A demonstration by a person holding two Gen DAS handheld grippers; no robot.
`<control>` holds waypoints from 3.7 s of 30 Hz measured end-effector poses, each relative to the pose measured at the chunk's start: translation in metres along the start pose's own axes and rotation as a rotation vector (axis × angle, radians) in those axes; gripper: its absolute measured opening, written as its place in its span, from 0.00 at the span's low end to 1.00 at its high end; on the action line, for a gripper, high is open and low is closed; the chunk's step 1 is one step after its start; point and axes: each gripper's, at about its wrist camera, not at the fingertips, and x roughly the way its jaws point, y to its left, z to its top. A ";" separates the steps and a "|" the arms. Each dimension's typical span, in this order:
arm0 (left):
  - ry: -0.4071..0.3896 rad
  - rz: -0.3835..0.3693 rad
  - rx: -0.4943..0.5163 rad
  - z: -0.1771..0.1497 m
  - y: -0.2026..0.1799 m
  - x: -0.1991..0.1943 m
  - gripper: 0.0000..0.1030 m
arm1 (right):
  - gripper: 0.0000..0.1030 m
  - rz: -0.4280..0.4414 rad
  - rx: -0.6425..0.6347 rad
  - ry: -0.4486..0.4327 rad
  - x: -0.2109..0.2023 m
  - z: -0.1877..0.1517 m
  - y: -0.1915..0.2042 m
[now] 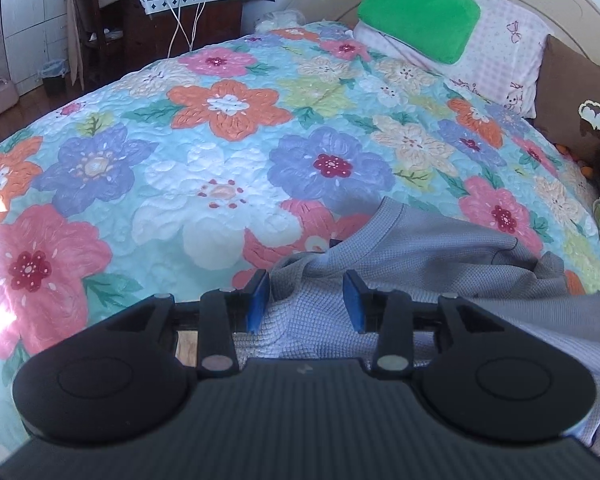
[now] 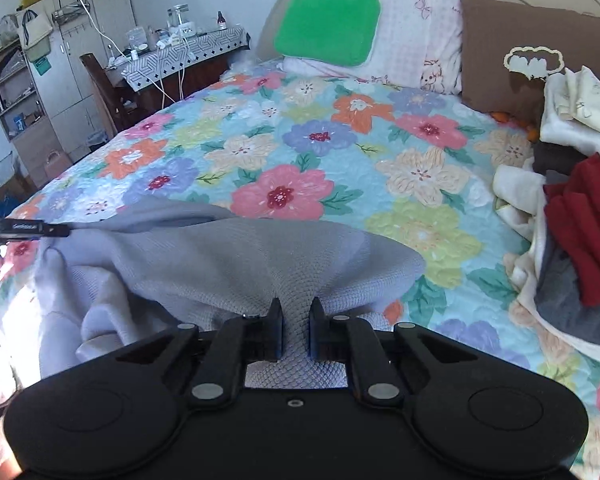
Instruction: Fold clothes
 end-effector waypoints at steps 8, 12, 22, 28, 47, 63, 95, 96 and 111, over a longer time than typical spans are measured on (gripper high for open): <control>-0.038 0.009 0.138 0.006 -0.029 -0.029 0.40 | 0.11 -0.008 0.003 0.174 -0.021 -0.074 0.011; -0.101 -0.086 0.202 0.021 -0.042 -0.052 0.54 | 0.10 0.008 0.038 0.203 -0.020 -0.080 0.002; 0.139 -0.295 0.674 0.054 -0.112 0.025 0.55 | 0.36 -0.053 0.129 0.064 -0.063 -0.023 -0.047; 0.183 -0.301 0.744 0.067 -0.147 0.079 0.55 | 0.61 0.023 0.315 0.268 -0.008 -0.025 -0.100; 0.288 -0.274 0.864 0.038 -0.200 0.146 0.41 | 0.68 0.159 0.700 0.309 0.070 -0.063 -0.151; -0.088 -0.113 0.742 0.114 -0.187 0.080 0.04 | 0.05 -0.234 -0.017 0.093 0.058 0.047 -0.068; 0.065 -0.464 0.564 -0.041 -0.187 -0.008 0.62 | 0.43 0.023 0.218 0.029 0.063 -0.030 -0.042; 0.063 -0.484 0.566 -0.049 -0.187 -0.011 0.64 | 0.44 0.045 0.234 0.030 0.061 -0.038 -0.038; 0.050 -0.517 0.397 -0.067 -0.189 0.005 0.70 | 0.49 0.152 0.592 0.023 0.075 -0.091 -0.024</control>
